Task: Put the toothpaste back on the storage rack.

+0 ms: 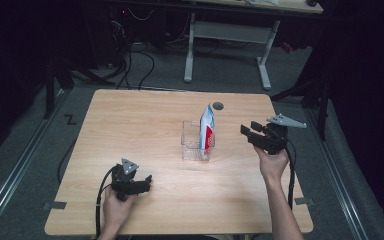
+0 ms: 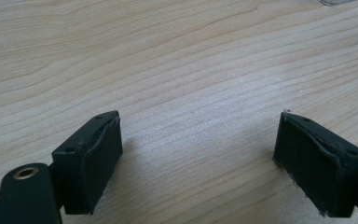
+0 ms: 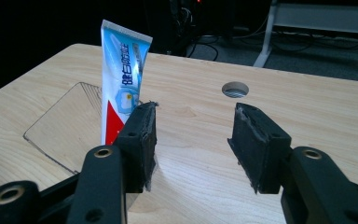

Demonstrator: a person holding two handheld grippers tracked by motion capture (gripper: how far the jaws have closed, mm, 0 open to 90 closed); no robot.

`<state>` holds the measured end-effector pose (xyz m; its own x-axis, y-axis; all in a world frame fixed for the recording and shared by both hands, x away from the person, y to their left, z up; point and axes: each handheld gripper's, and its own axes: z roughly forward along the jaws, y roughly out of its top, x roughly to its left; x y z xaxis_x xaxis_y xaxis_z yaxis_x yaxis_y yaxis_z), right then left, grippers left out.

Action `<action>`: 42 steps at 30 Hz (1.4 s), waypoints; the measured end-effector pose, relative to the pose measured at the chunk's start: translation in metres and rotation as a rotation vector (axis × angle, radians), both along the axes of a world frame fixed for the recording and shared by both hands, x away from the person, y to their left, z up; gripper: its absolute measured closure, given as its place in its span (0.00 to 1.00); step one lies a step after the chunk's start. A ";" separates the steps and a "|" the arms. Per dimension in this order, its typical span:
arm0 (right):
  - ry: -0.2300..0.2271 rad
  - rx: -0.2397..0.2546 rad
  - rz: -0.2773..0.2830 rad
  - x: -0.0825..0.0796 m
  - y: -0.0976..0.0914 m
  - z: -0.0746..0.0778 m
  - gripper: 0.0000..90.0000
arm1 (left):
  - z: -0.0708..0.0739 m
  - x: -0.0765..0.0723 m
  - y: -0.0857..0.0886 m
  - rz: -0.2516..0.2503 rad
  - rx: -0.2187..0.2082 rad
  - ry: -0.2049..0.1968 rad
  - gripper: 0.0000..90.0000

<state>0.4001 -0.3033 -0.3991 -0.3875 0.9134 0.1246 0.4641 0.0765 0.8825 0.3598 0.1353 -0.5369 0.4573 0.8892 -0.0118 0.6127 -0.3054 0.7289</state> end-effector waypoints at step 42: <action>0.000 0.030 0.005 -0.045 -0.020 -0.021 0.54 | 0.000 -0.001 0.000 -0.006 -0.001 0.000 0.17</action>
